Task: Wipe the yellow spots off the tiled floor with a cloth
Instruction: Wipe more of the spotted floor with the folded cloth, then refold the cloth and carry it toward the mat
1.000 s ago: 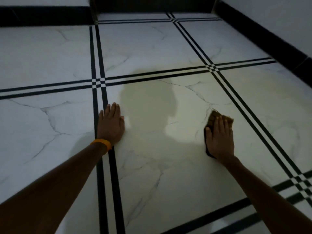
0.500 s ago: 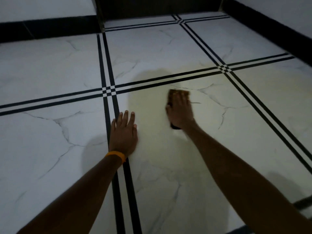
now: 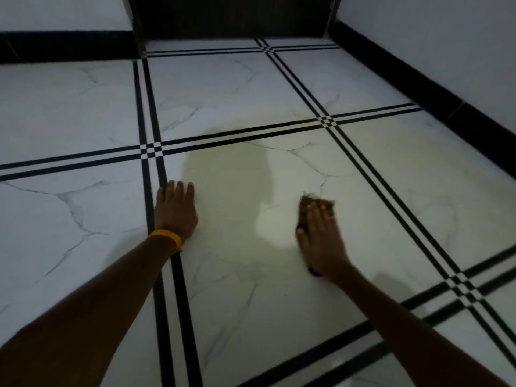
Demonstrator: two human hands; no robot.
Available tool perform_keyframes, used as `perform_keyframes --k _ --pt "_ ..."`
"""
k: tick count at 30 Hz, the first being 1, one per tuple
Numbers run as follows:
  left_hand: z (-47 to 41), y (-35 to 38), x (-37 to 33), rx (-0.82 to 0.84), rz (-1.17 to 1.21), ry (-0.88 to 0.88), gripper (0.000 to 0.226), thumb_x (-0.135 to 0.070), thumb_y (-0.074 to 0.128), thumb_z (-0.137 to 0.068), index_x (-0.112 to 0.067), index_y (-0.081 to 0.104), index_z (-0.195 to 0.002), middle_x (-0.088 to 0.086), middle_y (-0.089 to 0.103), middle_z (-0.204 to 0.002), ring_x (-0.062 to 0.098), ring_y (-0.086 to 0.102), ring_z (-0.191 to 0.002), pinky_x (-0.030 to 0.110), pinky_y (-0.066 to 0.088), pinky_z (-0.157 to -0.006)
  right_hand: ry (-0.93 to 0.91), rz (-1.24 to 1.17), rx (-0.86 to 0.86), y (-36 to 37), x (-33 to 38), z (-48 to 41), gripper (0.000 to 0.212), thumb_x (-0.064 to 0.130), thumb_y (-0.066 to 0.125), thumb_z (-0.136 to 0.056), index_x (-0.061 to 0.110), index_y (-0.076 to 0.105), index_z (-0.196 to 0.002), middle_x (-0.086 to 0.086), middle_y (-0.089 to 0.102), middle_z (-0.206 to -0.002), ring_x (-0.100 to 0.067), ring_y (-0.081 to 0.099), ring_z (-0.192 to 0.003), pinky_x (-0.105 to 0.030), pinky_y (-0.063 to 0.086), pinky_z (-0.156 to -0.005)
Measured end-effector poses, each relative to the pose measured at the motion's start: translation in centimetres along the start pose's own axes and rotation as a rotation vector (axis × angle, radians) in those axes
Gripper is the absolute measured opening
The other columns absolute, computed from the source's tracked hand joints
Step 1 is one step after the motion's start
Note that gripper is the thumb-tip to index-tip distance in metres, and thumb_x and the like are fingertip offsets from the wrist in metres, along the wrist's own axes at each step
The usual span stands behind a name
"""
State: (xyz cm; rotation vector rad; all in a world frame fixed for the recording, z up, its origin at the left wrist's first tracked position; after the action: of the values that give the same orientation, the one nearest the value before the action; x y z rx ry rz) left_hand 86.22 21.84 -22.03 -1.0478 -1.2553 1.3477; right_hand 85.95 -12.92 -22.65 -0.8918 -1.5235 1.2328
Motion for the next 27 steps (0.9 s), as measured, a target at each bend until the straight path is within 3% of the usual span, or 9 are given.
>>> perform_keyframes --k 4,6,8,10,12,14,22,25,27 --pt "-1.2 -2.7 -1.5 0.235 -0.206 0.049 0.058 -0.042 0.034 -0.101 -0.019 0.026 -0.154 0.013 0.034 -0.155 0.034 0.024 -0.146 0.051 0.023 -0.119 -0.233 -0.07 0.104 0.2 3.6 2.6 0.07 0.049 0.033 -0.102 0.008 0.027 -0.158 -0.007 0.022 -0.167 -0.023 0.015 -0.156 -0.04 0.016 -0.126" --pt "-1.7 -4.9 -3.3 0.299 -0.209 0.141 0.056 -0.045 0.034 -0.102 -0.021 0.029 -0.153 0.012 0.041 -0.152 0.032 0.036 -0.14 0.048 0.031 -0.115 -0.112 -0.234 0.11 -1.1 2.1 2.1 0.07 0.042 0.048 -0.101 0.01 0.025 -0.159 -0.006 0.022 -0.167 -0.021 0.017 -0.154 -0.032 0.018 -0.124" --pt "-1.9 -7.4 -6.0 0.333 -0.211 0.239 0.056 -0.043 0.037 -0.103 -0.022 0.028 -0.154 0.01 0.038 -0.155 0.029 0.038 -0.14 0.043 0.031 -0.115 0.044 -0.283 0.074 -2.2 0.4 2.0 0.061 0.026 0.059 -0.098 0.009 0.038 -0.152 -0.012 0.04 -0.154 -0.027 0.037 -0.142 -0.032 0.034 -0.115" --pt "-1.5 -9.2 -9.1 0.417 -0.235 0.312 0.054 -0.039 0.04 -0.104 -0.021 0.028 -0.154 0.008 0.034 -0.157 0.027 0.037 -0.141 0.038 0.03 -0.117 0.141 -0.23 0.036 -3.3 -0.2 1.7 0.033 0.02 0.06 -0.096 0.006 0.059 -0.126 -0.015 0.058 -0.125 -0.03 0.055 -0.117 -0.032 0.045 -0.093" --pt "-0.6 -9.9 -11.8 0.56 -0.277 0.363 0.054 -0.037 0.043 -0.104 -0.016 0.033 -0.152 0.007 0.037 -0.156 0.026 0.04 -0.139 0.037 0.031 -0.116 0.239 -0.243 0.048 -3.7 -0.6 1.4 0.014 0.014 0.06 -0.094 0.004 0.065 -0.102 -0.014 0.064 -0.106 -0.03 0.063 -0.1 -0.028 0.041 -0.075" --pt "0.4 -10.3 -14.1 0.654 -0.348 0.417 0.056 -0.041 0.049 -0.1 -0.013 0.042 -0.148 0.007 0.044 -0.152 0.027 0.045 -0.136 0.044 0.033 -0.116 0.333 -0.277 0.052 -4.1 -1.1 1.1 0.009 0.009 0.06 -0.091 0.004 0.066 -0.094 -0.013 0.07 -0.099 -0.03 0.066 -0.095 -0.027 0.04 -0.07" --pt "2.1 -17.6 -20.0 0.463 -0.47 0.483 0.047 -0.028 0.037 -0.107 -0.008 0.038 -0.149 0.01 0.044 -0.15 0.021 0.048 -0.132 0.023 0.038 -0.093 0.379 -0.396 0.018 -6.8 0.2 1.6 0.01 0.016 0.054 -0.093 0.017 0.061 -0.099 -0.008 0.069 -0.097 -0.029 0.065 -0.092 -0.031 0.047 -0.073" --pt "2.0 -18.5 -21.2 0.402 -0.3 0.514 0.045 -0.03 0.043 -0.104 -0.012 0.044 -0.145 0.008 0.047 -0.147 0.023 0.05 -0.129 0.022 0.039 -0.083 0.361 -0.657 0.05 -8.1 0.9 1.0 0.013 0.006 0.071 -0.085 0.014 0.06 -0.084 -0.004 0.068 -0.09 -0.021 0.064 -0.089 -0.023 0.047 -0.071" --pt "2.0 -18.1 -22.3 0.348 -0.158 0.563 0.043 -0.029 0.05 -0.101 -0.017 0.048 -0.142 0.007 0.05 -0.144 0.024 0.049 -0.127 0.027 0.042 -0.092 0.376 -0.774 0.076 -9.1 1.0 0.7 0.016 0.007 0.083 -0.076 0.013 0.069 -0.081 -0.003 0.073 -0.092 -0.016 0.067 -0.09 -0.017 0.048 -0.075"
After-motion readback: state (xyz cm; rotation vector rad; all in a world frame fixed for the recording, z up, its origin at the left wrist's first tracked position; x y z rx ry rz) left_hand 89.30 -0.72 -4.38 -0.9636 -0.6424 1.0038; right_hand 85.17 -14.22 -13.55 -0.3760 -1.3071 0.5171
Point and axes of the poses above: each hand's wrist, its own z-axis away from the middle knuckle, its own y-axis out of the palm, x = y × z, the point moved 9 cm from there along -z, towards the middle knuckle
